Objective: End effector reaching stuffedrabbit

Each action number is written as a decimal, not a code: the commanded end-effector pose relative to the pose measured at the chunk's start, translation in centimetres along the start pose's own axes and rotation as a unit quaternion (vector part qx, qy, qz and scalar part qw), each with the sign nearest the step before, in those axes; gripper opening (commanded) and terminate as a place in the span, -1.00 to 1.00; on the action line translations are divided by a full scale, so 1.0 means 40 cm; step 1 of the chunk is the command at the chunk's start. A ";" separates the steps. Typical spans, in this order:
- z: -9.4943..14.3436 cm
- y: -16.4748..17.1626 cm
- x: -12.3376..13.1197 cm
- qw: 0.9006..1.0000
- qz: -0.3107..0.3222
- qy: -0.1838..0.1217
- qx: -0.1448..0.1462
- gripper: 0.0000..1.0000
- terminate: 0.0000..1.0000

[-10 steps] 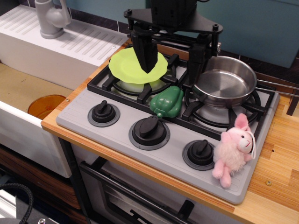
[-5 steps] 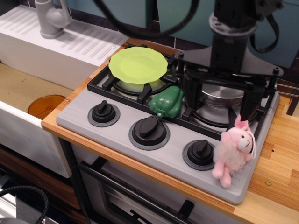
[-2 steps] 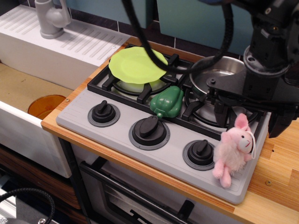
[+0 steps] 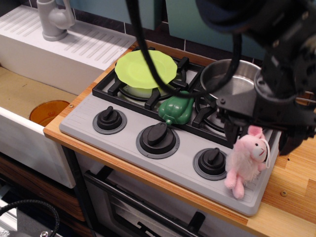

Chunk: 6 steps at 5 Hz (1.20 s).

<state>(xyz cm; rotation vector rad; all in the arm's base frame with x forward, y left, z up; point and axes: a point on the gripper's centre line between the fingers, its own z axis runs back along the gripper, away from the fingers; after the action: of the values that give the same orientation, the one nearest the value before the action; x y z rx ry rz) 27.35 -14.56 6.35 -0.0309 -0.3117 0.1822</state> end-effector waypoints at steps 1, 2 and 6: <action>-0.024 -0.012 0.006 0.999 -0.003 -0.026 -0.018 1.00 -1.00; -0.039 -0.006 0.002 0.999 -0.010 -0.033 -0.023 1.00 -1.00; -0.087 0.012 -0.002 0.999 -0.019 -0.035 -0.029 1.00 -1.00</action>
<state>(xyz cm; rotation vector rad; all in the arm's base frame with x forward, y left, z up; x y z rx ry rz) 27.67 -14.13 2.48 -0.0720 -0.3726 0.1336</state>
